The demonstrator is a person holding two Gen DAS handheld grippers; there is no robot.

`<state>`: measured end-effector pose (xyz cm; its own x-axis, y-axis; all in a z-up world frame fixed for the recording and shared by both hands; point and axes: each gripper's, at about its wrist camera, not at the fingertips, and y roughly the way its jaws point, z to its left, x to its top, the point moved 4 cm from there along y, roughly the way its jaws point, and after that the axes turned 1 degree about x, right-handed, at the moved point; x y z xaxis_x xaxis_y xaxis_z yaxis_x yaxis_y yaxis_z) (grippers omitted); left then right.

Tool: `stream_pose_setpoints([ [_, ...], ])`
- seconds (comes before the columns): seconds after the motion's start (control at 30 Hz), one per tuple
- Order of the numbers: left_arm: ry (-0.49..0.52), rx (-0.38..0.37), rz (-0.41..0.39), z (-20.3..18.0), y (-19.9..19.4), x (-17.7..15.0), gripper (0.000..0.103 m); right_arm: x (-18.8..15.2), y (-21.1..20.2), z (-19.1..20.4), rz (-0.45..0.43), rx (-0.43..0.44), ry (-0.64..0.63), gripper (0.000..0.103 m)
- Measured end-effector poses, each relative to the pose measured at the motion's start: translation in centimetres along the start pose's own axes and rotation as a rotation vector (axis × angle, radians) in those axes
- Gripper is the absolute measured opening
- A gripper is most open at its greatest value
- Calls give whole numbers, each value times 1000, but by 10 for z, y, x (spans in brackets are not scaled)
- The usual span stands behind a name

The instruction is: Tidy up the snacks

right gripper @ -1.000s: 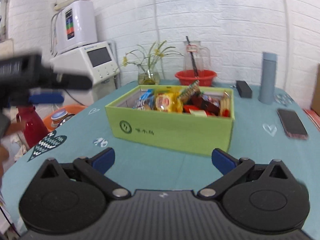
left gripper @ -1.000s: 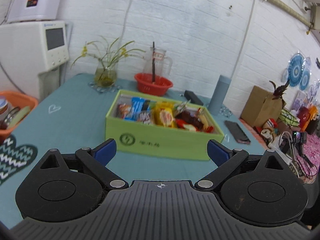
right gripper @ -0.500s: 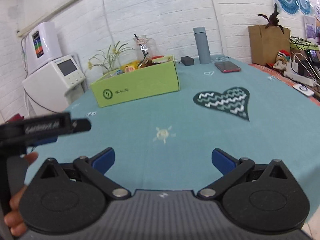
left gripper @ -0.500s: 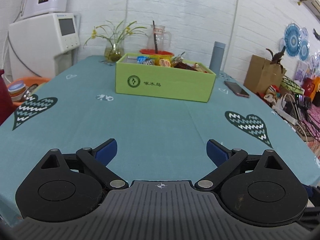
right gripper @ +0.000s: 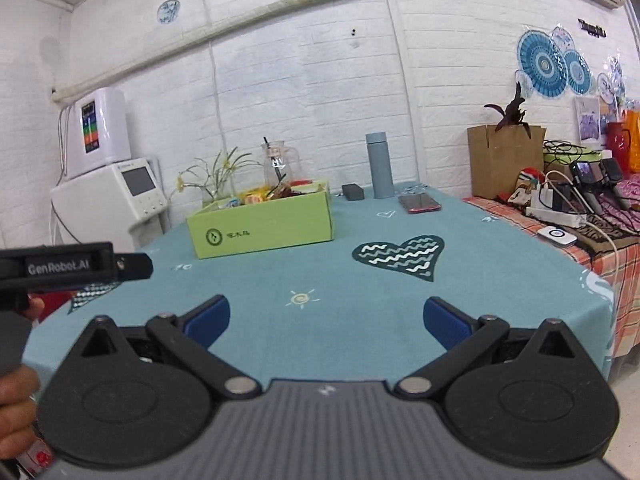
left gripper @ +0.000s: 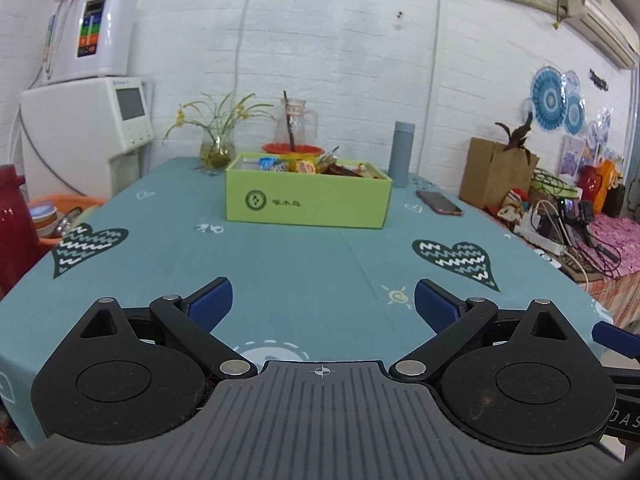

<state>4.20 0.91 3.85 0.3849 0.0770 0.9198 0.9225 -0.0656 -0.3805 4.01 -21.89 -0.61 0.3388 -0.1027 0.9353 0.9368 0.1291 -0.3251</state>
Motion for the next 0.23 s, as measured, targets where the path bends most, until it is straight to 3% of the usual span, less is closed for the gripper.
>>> stream_pose_setpoints([
  [0.23,30,5,-16,-6,-6,-5,84,-3,4,-3,15,27,22,103],
])
